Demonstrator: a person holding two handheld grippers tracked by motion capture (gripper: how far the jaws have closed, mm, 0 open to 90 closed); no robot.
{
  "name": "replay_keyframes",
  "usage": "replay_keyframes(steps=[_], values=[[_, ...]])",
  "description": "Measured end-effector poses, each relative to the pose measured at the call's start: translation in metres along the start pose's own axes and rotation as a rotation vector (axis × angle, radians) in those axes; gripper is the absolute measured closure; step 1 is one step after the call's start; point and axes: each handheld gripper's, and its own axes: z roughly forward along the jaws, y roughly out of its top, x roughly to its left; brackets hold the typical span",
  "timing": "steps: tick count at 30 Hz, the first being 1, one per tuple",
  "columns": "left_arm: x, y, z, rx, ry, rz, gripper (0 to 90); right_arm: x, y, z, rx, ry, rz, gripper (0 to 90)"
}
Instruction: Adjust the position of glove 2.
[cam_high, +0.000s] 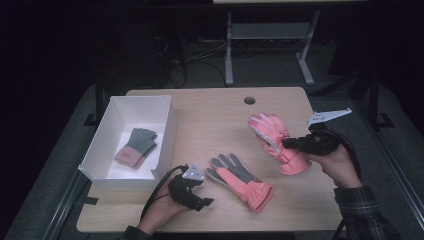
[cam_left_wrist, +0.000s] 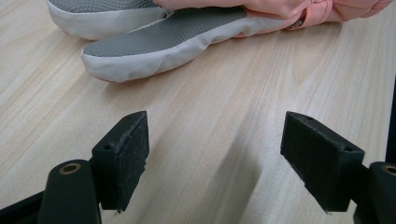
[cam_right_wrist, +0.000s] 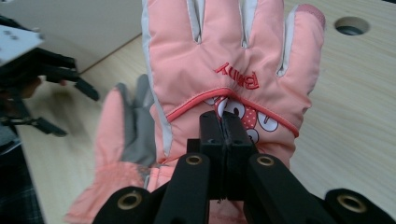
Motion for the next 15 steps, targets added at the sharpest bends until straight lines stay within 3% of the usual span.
replay_keyframes(steps=[7, 15], values=[[-0.002, 0.0, 0.0, -0.013, -0.005, -0.032, 23.4, 0.027, 0.001, 0.003, 0.01, 0.052, -0.031, 89.5], [0.0, 0.0, -0.001, 0.002, -0.003, -0.016, 23.4, 0.049, 0.002, 0.024, 0.053, 0.105, -0.058, 89.4]])
